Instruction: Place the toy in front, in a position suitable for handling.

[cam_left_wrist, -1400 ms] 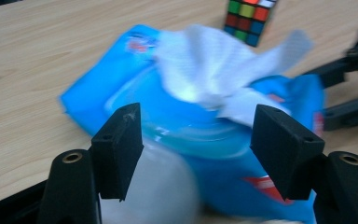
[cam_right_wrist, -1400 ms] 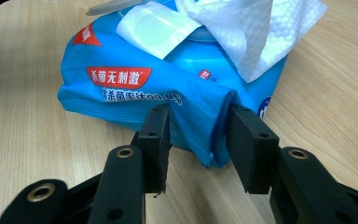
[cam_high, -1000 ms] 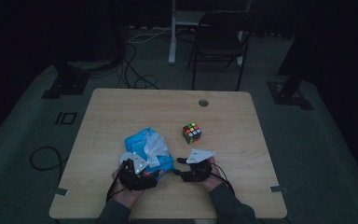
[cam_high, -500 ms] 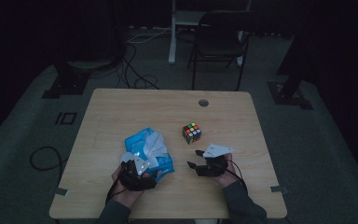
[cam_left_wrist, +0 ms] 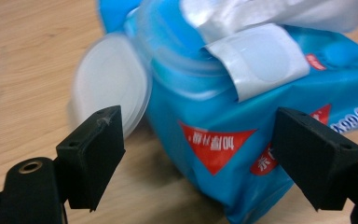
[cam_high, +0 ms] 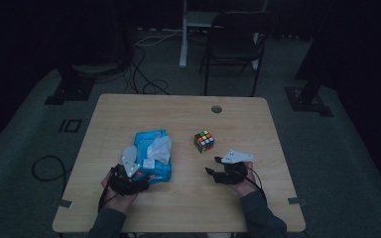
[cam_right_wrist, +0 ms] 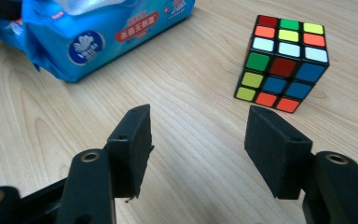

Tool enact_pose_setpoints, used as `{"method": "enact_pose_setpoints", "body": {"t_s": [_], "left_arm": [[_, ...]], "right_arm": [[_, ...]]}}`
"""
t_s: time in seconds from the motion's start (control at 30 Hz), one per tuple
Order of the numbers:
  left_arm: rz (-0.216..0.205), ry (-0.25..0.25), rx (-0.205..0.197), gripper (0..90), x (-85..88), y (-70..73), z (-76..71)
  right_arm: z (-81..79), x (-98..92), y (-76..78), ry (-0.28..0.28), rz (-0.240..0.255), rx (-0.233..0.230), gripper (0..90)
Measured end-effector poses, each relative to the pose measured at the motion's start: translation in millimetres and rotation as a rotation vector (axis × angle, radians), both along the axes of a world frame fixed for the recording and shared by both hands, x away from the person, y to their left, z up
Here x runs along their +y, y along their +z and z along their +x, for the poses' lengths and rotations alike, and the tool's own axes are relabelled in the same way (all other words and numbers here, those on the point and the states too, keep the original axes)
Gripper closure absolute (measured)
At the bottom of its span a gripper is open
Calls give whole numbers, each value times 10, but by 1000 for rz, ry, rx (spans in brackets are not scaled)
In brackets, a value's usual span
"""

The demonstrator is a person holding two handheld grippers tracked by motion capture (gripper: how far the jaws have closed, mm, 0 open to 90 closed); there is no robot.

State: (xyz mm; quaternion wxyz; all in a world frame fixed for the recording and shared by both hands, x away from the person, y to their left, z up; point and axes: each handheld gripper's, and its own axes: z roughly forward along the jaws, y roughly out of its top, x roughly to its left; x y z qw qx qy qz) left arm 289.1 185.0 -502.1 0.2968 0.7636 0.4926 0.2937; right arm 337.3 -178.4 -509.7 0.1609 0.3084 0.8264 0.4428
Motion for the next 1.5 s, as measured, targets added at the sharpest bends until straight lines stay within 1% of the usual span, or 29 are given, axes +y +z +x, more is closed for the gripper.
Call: {"method": "enact_pose_setpoints", "body": {"t_s": [0.2, 0.33, 0.43, 0.5, 0.53, 0.57, 0.6, 0.63, 0.73, 0.83, 1.0, 1.07, 1.1, 1.13, 1.3, 1.33, 1.37, 1.4, 1.43, 1.47, 1.5], "left_arm": [[-5, 46, -9, 209, 171, -3, 106], [-16, 63, -14, 213, 244, -12, 157], [-23, 84, -22, 214, 288, -23, 177], [-33, 99, -26, 219, 330, -30, 186], [-45, 100, -28, 220, 349, -35, 188], [-45, 100, -28, 220, 349, -35, 188], [-66, 86, -40, 220, 375, -45, 178], [-73, 79, -46, 220, 380, -46, 173], [-94, 54, -57, 221, 375, -41, 162], [-101, 34, -63, 221, 346, -32, 149], [-111, 9, -66, 227, 316, -24, 128], [-113, 8, -67, 233, 314, -22, 125], [-114, 4, -68, 233, 312, -17, 119], [-117, 3, -68, 243, 310, -16, 114], [-116, -16, -65, 249, 274, -14, 94], [-117, -22, -67, 259, 265, -13, 92], [-116, -24, -67, 259, 261, -11, 89], [-117, -28, -66, 261, 252, -9, 86], [-117, -31, -66, 261, 247, -9, 85], [-116, -36, -64, 262, 237, -11, 84], [-116, -36, -64, 262, 237, -11, 84]], "right_arm": [[64, -32, -3, -36, 6, 7, 486], [140, -51, -16, -81, 11, 20, 483], [192, -60, -41, -126, 15, 25, 428], [232, -55, -58, -166, 13, 19, 358], [260, -44, -66, -199, 15, 12, 305], [260, -44, -66, -199, 15, 12, 305], [284, -32, -70, -224, 18, 10, 268], [352, 14, -62, -254, 17, 9, 200], [439, 102, -17, -259, 25, -5, 179], [540, 190, 12, -260, 21, -4, 164], [688, 301, -13, -261, 19, 10, 157], [713, 318, -23, -260, 15, 8, 156], [728, 332, -31, -257, 18, 11, 160], [786, 374, -68, -251, 1, 17, 168], [849, 383, -136, -256, -1, 32, 196], [873, 376, -165, -268, -2, 36, 219], [873, 376, -165, -268, -2, 36, 219], [895, 359, -182, -268, 6, 37, 248], [895, 359, -182, -268, 6, 37, 248], [908, 344, -188, -262, 13, 36, 287], [908, 344, -188, -262, 13, 36, 287]]}}
